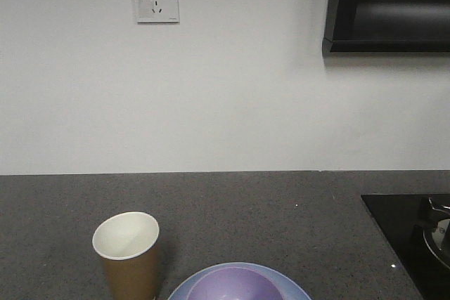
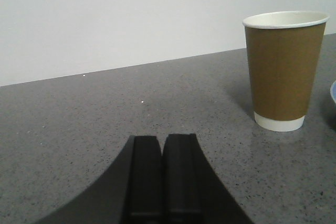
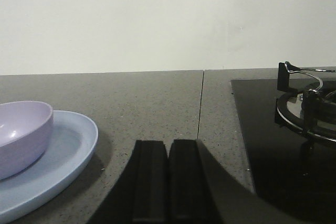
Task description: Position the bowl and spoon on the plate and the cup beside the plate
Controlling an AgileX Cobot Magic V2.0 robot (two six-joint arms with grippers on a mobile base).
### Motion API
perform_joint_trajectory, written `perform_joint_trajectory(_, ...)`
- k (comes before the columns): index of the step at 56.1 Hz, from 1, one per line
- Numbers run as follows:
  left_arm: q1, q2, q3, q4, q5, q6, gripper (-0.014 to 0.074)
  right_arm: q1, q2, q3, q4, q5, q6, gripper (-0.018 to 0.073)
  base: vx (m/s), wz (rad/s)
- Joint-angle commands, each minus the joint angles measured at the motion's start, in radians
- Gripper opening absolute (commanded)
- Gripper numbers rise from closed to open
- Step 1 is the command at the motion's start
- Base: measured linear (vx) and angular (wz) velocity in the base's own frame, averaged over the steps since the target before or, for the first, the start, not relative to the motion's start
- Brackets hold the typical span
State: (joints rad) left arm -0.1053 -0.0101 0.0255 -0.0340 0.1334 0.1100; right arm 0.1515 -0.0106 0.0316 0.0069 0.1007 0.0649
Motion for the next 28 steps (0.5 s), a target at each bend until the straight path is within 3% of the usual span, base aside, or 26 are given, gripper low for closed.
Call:
perform_joint_trajectory(1, 0.001, -0.017, -0.026, -0.01, -0.085, -0.011, -0.0006, -0.007, -0.007, 0.003, -0.007, -0.085, 0.002, -0.0008, 0.0, 0.0)
perform_joint_trajectory(28, 0.001, -0.017, -0.026, -0.01, -0.085, -0.011, -0.0006, -0.007, -0.007, 0.003, -0.007, -0.084, 0.002, -0.0008, 0.0, 0.0)
